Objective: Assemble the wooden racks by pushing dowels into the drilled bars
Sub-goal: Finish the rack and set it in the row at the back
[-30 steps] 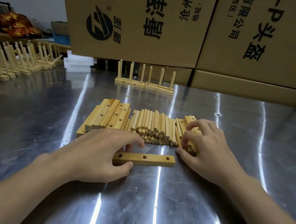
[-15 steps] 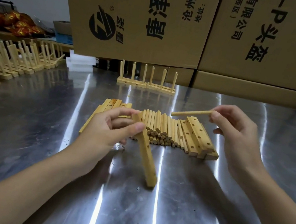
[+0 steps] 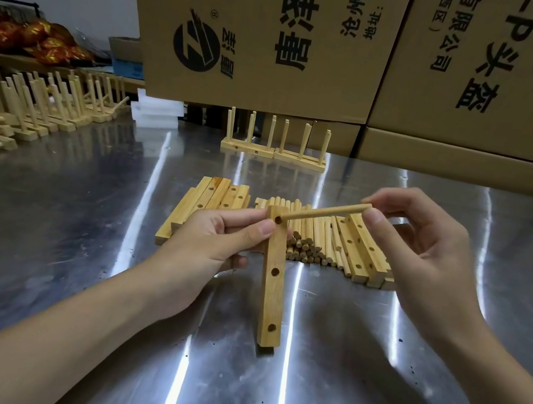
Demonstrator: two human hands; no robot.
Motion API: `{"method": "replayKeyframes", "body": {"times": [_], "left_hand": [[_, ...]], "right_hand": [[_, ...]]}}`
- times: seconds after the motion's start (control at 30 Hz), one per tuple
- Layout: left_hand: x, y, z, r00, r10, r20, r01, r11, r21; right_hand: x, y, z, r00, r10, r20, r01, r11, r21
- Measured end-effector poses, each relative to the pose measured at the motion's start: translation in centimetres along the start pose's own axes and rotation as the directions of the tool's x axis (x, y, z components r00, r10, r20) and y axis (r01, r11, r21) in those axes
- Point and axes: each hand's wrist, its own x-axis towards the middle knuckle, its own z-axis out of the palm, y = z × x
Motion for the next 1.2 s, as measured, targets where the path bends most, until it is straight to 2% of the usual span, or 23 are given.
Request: {"method": "replayKeyframes", "body": {"times": [0.2, 0.37, 0.63, 0.77, 0.9, 1.07, 1.2], "left_hand": [[0.1, -0.1, -0.2, 0.998, -0.011, -0.059, 0.008, 0.999, -0.041], [0.1, -0.3, -0.3, 0.995, -0.001, -0.097, -0.008, 0.996, -0.091], [0.1, -0.3, -0.5, 0.992, 0.037, -0.118, -0.046, 0.996, -0.077], [0.1, -0.3, -0.5, 0.993, 0.044, -0.109, -0.053, 0.996, -0.076], [-0.1, -0.3, -0.5, 0.996, 0.047, -0.082, -0.052, 0.997, -0.062], [-0.2, -0.3, -0.2, 0.998, 0.057, -0.038, -0.059, 0.997, -0.042], [-0.2, -0.4, 0.0, 0.998, 0.061, -0.013, -0.061, 0.998, -0.028]], "right_hand": [[-0.2, -0.3, 0.1, 0.989, -0.147, 0.031, 0.150, 0.975, -0.163], [0.0, -0.5, -0.1, 0.929, -0.355, 0.103, 0.367, 0.855, -0.366], [-0.1, -0.5, 0.0, 0.900, -0.400, 0.172, 0.433, 0.775, -0.461], [0.0, -0.5, 0.0, 0.916, -0.366, 0.166, 0.400, 0.797, -0.453], [-0.1, -0.9, 0.3, 0.929, -0.359, 0.094, 0.365, 0.839, -0.403], [-0.5, -1.1, 0.9, 0.965, -0.263, 0.017, 0.258, 0.933, -0.250], [-1.0, -0.9, 1.7, 0.995, -0.097, 0.002, 0.097, 0.995, -0.007]]}}
